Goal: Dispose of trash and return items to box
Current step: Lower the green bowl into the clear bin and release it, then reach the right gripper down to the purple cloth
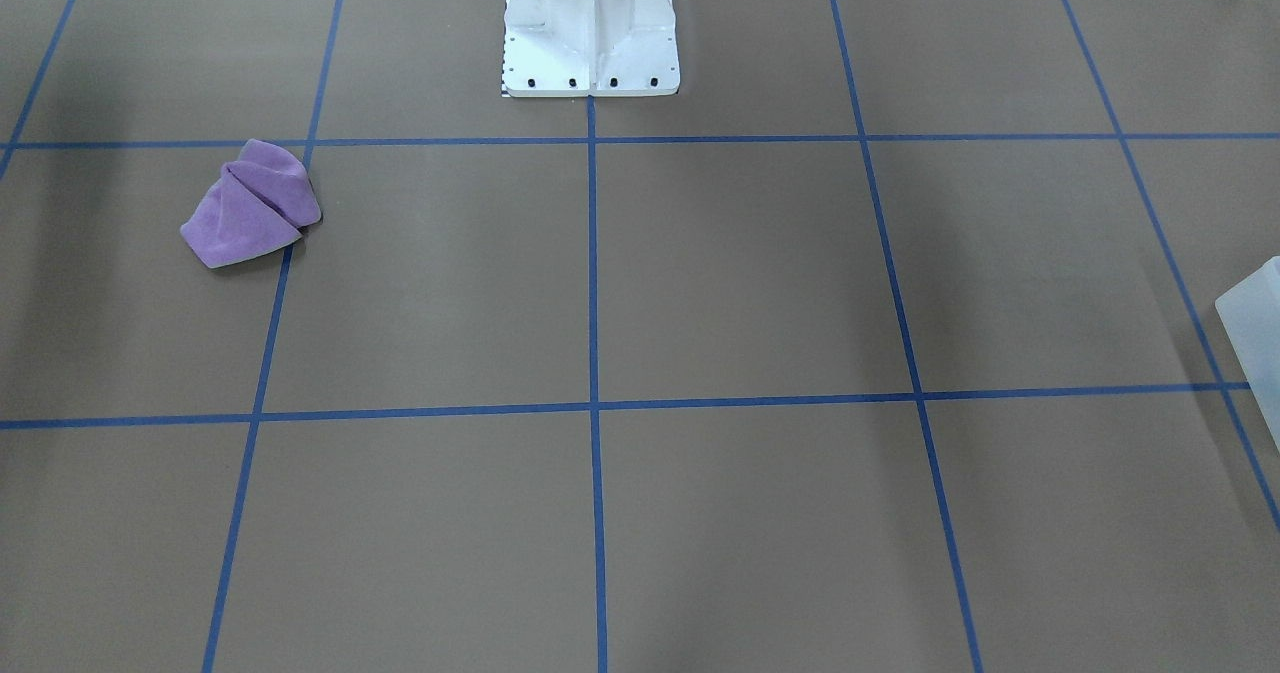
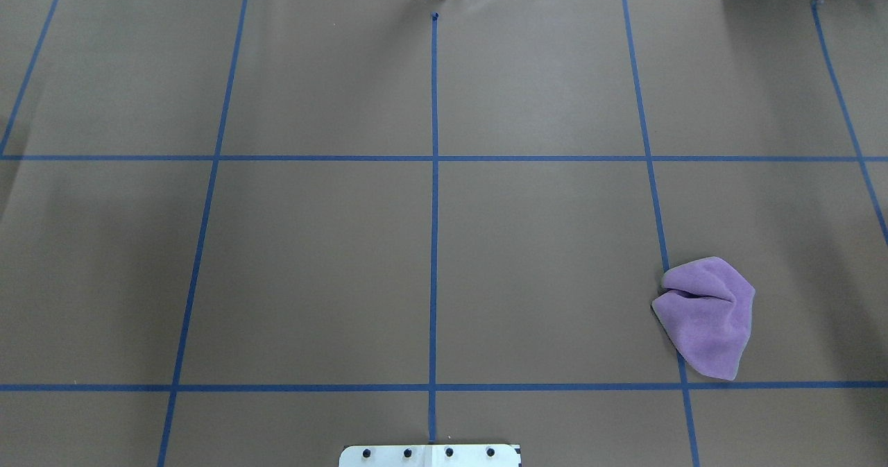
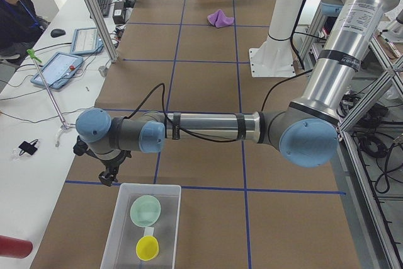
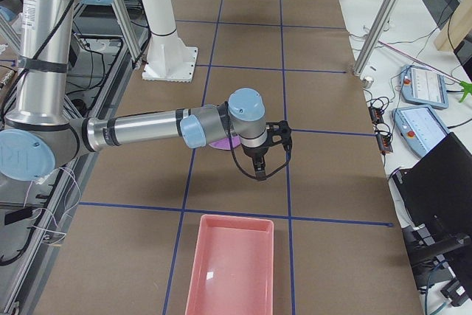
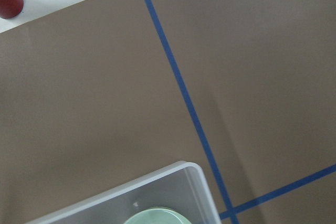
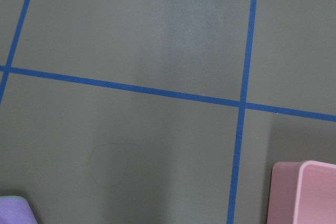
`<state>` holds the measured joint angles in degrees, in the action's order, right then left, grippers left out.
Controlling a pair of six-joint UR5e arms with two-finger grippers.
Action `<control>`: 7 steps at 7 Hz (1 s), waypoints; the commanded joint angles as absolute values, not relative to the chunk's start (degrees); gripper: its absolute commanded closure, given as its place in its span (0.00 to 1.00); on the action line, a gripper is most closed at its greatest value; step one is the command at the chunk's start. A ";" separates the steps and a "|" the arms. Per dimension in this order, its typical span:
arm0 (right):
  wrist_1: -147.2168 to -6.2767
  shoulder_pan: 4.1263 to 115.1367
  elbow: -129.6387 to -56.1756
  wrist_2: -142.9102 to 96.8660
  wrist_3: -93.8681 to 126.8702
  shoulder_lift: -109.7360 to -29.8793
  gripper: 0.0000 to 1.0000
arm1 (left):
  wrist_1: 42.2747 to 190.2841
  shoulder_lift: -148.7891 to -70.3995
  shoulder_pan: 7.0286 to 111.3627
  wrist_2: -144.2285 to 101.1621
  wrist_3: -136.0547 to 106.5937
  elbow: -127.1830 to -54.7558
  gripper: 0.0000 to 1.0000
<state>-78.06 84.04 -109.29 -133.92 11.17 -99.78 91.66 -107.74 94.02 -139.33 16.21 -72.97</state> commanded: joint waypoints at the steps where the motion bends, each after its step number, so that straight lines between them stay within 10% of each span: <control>1: -75.85 81.31 -109.42 -133.95 15.37 -99.67 0.00 | 97.40 -93.34 94.13 -139.39 15.56 -84.38 0.02; 7: -68.03 62.03 -114.76 -122.75 50.38 -96.95 0.00 | 93.16 -85.87 93.52 -132.10 11.25 -94.48 0.02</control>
